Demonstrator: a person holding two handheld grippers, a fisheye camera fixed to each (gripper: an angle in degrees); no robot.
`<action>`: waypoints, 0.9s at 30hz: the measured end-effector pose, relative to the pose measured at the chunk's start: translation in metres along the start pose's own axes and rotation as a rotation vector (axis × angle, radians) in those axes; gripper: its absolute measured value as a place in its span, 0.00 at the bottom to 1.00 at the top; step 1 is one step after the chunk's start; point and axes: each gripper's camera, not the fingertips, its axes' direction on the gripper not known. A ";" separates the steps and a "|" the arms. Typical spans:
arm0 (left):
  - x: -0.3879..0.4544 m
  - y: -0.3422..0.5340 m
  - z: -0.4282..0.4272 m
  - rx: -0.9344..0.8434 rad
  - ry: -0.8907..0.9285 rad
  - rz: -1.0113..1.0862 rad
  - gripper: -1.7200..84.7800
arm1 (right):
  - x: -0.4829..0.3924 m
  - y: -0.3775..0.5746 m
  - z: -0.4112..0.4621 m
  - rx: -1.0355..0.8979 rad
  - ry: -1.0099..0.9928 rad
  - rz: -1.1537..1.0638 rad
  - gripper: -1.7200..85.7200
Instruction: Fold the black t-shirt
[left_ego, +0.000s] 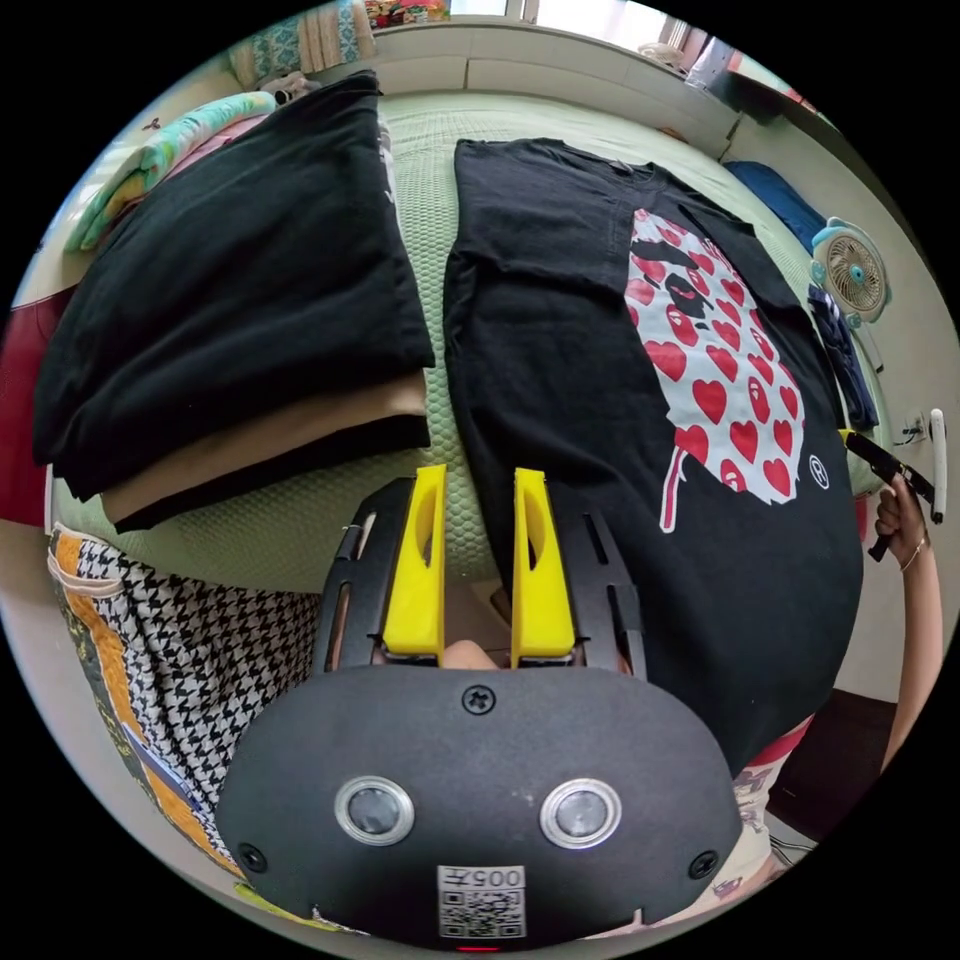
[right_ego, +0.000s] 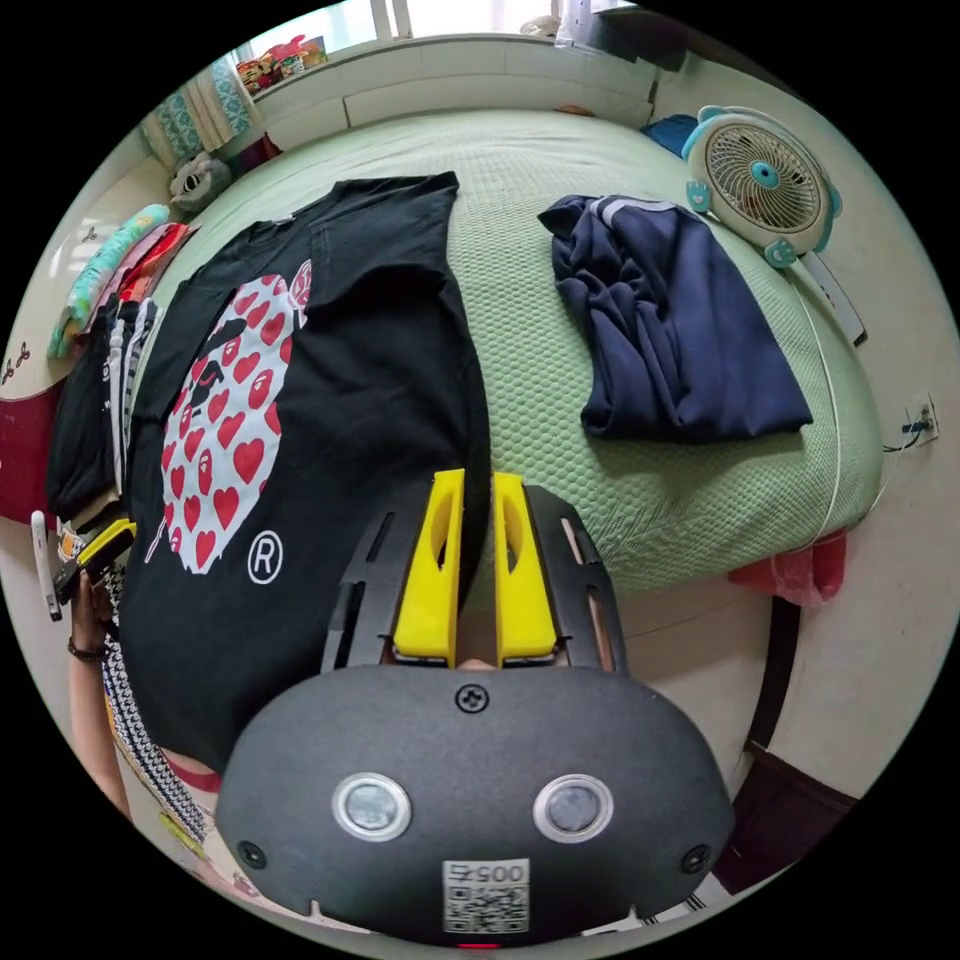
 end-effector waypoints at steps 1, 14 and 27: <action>0.002 0.003 0.000 -0.002 -0.016 0.011 0.15 | 0.000 0.000 0.000 -0.006 -0.001 0.003 0.06; 0.016 0.026 -0.017 -0.074 -0.089 0.121 0.05 | -0.022 0.035 -0.013 0.059 0.129 -0.069 0.02; -0.012 0.002 -0.099 0.076 -0.036 0.141 0.02 | -0.009 0.013 -0.080 0.159 0.079 -0.186 0.00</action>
